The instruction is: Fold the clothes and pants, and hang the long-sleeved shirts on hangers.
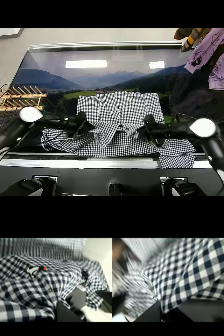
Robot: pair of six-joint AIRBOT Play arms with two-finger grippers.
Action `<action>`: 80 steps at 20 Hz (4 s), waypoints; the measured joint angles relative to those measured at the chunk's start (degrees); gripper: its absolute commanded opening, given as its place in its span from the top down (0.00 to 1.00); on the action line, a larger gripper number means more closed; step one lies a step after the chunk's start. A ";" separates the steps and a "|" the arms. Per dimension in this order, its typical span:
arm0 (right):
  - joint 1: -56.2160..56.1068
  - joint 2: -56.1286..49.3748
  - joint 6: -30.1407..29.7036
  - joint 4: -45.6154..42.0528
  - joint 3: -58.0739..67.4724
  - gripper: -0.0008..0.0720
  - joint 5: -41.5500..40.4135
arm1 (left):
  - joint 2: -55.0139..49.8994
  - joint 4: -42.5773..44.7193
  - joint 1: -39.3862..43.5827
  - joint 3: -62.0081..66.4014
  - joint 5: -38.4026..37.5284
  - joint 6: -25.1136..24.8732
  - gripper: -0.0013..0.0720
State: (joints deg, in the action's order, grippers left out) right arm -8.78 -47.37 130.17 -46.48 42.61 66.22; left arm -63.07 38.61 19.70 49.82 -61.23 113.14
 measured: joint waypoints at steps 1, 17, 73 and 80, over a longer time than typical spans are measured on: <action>0.00 -2.86 0.90 0.02 0.00 0.76 -3.56 | -2.80 -1.09 0.00 0.00 1.79 -0.02 0.94; -0.92 -15.15 -8.48 -25.03 18.86 0.40 -9.86 | -12.68 0.74 -19.06 14.23 5.42 -12.28 0.28; -40.76 -36.89 18.91 -86.93 12.17 0.85 -7.21 | -6.82 27.65 -15.58 17.51 2.29 -12.63 0.28; -40.76 -31.50 19.50 -87.60 12.70 0.95 -1.29 | -7.08 27.65 -13.79 17.51 1.66 -12.63 0.28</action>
State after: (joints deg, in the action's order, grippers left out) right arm -49.54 -78.87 149.67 -134.08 55.31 64.93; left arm -70.15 66.26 5.91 67.33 -59.57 100.51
